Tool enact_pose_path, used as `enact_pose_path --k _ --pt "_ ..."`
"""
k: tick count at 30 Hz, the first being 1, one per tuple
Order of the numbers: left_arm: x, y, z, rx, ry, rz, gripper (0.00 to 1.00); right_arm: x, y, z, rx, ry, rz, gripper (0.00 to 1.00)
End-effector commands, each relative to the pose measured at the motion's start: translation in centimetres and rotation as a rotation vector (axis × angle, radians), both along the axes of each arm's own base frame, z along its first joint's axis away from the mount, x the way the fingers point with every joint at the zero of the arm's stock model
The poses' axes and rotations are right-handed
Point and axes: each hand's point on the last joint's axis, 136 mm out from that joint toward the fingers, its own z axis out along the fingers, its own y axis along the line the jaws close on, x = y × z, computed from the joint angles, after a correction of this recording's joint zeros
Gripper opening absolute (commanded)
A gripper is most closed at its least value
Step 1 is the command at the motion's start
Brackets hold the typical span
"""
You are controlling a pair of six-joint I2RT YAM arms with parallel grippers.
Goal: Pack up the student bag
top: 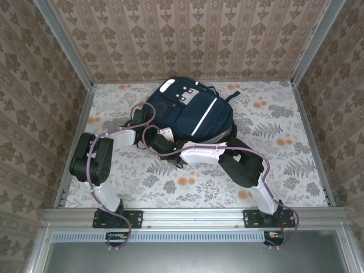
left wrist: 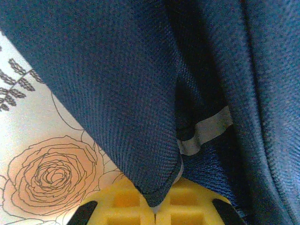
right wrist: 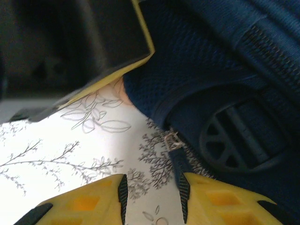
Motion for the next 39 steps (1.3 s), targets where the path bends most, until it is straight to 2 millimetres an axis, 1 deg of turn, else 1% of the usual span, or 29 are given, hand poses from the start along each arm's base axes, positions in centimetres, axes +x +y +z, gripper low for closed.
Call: enact_pose_path --k 1,4,8,11,16,22,23,25,26,28,30,32,34,36,39 --pt "1.0 -0.3 0.4 -0.005 -0.035 -0.026 0.00 1.0 -1.2 -0.1 -0.054 -0.030 -0.057 0.38" --pt "1.0 -0.4 0.3 -0.009 -0.033 -0.028 0.00 1.1 -2.0 -0.6 -0.088 -0.028 -0.057 0.39" --pt "1.1 -0.6 0.3 -0.017 -0.034 -0.026 0.00 1.3 -2.4 -2.5 -0.095 0.021 -0.016 0.40" --pt "1.2 -0.7 0.2 -0.020 -0.033 -0.026 0.00 1.6 -2.7 -3.4 -0.113 0.031 0.001 0.40" --pt "1.2 -0.8 0.1 -0.023 -0.031 -0.028 0.00 2.2 -2.4 -4.4 -0.119 0.042 0.032 0.38" --pt "1.4 -1.1 0.2 -0.031 -0.032 -0.030 0.00 1.7 -2.4 -5.9 -0.126 0.075 0.045 0.34" --pt "1.4 -1.1 0.3 -0.032 -0.033 -0.031 0.00 1.5 -2.5 -6.2 -0.125 0.086 0.051 0.32" --pt "1.5 -1.1 0.4 -0.033 -0.034 -0.030 0.00 1.1 -2.7 -6.6 -0.125 0.099 0.055 0.15" --pt "1.5 -1.1 0.4 -0.034 -0.035 -0.030 0.00 0.9 -2.9 -6.7 -0.126 0.100 0.054 0.09" --pt "1.5 -1.1 0.4 -0.033 -0.034 -0.028 0.00 0.8 -3.4 -6.6 -0.130 0.099 0.050 0.03" --pt "1.6 -1.1 0.4 -0.036 -0.036 -0.025 0.00 0.7 -3.5 -6.7 -0.133 0.105 0.050 0.00" --pt "1.7 -1.1 0.4 -0.036 -0.035 -0.024 0.00 0.6 -3.7 -6.6 -0.136 0.111 0.053 0.00" --pt "1.8 -1.1 0.5 -0.036 -0.035 -0.023 0.00 0.6 -3.7 -6.0 -0.126 0.105 0.047 0.00" --pt "1.8 -1.1 0.6 -0.037 -0.038 -0.022 0.00 0.6 -3.8 -4.9 -0.105 0.093 0.040 0.00" --pt "1.8 -1.0 0.8 -0.035 -0.039 -0.021 0.00 0.2 -3.3 -3.4 -0.043 0.113 0.062 0.00"
